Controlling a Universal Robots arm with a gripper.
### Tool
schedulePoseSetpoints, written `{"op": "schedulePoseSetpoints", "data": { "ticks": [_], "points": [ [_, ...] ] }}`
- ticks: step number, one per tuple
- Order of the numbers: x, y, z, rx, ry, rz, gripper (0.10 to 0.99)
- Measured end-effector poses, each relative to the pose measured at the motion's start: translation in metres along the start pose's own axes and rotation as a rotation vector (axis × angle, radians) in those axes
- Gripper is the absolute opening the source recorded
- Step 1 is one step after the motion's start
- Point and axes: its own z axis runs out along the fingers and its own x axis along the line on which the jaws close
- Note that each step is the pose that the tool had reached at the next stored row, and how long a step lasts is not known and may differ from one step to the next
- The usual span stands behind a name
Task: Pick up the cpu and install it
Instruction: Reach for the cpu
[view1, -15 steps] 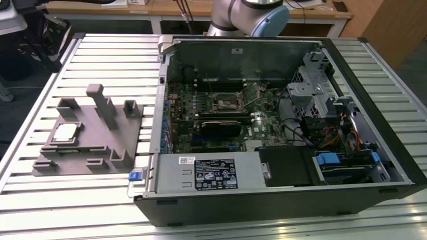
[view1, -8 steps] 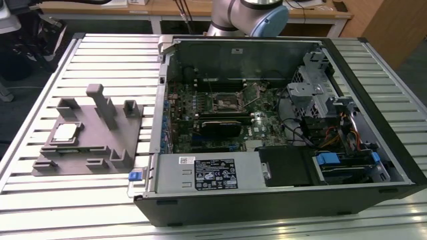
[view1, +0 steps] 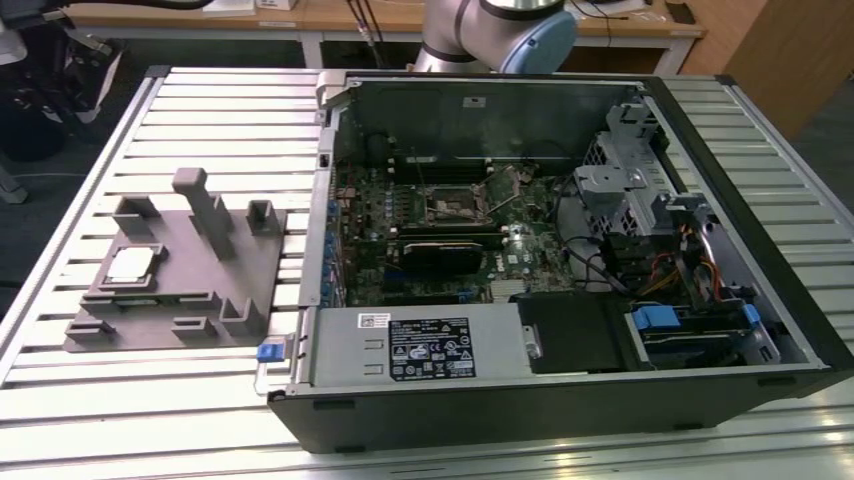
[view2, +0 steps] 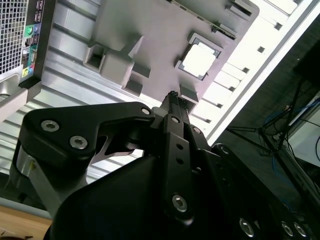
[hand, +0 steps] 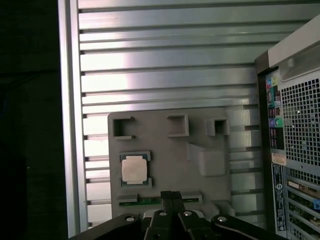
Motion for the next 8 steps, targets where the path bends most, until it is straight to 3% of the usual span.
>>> {"op": "schedulePoseSetpoints", "data": {
  "ticks": [8],
  "points": [
    [0.0089, -0.0007, 0.0003, 0.0, -0.0001, 0.0, 0.106]
  ]
}}
